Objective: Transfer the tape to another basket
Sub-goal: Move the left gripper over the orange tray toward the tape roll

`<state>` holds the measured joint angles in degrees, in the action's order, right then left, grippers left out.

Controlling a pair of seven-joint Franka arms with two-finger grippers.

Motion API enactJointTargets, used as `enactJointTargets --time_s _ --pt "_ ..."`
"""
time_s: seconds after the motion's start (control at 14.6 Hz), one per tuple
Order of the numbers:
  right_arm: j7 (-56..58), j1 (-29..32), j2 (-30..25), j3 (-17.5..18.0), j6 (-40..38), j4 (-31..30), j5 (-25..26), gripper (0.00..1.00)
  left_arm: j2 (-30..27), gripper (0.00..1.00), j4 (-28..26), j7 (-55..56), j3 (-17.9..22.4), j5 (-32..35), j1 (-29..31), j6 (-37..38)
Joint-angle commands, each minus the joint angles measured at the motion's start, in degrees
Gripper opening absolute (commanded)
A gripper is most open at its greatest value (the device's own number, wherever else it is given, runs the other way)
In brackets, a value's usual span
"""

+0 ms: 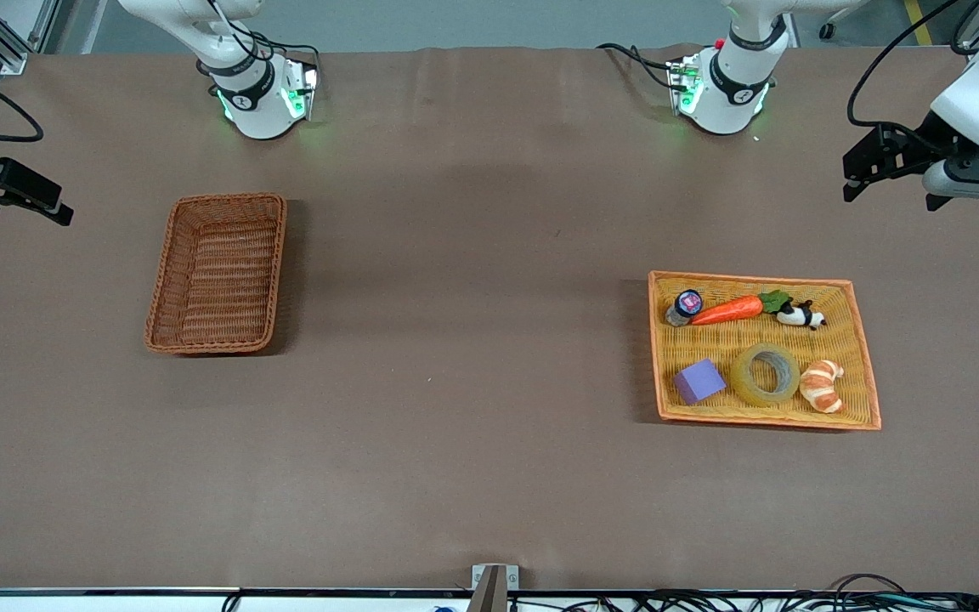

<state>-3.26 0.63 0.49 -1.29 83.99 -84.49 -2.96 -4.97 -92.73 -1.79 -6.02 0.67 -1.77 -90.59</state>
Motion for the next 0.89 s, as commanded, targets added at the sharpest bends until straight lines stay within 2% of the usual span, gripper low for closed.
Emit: enactJointTargets --time_s 0.0,0.34,0.55,0.69,0.82 --pt "0.7 0.9 0.0 0.5 -0.3 -0.1 -0.1 1.0 1.0 1.0 2.2 0.6 -0.7 0.2 0.7 1.4" --pt "0.7 1.0 -0.1 0.5 -0.3 -0.1 -0.1 1.0 2.9 1.0 2.3 0.5 -0.1 0.2 1.2 1.1" --pt "0.8 1.0 -0.1 0.5 -0.3 -0.1 -0.1 1.0 10.0 1.0 2.6 0.5 0.3 2.3 1.1 -0.1" --pt "0.8 0.9 0.0 0.4 -0.3 -0.1 -0.1 1.0 13.8 1.0 4.6 0.7 0.1 5.0 1.1 -1.6" --pt "0.8 1.0 -0.1 0.4 -0.5 -0.1 -0.1 1.0 15.2 1.0 0.0 0.7 0.1 5.0 1.9 -6.8"
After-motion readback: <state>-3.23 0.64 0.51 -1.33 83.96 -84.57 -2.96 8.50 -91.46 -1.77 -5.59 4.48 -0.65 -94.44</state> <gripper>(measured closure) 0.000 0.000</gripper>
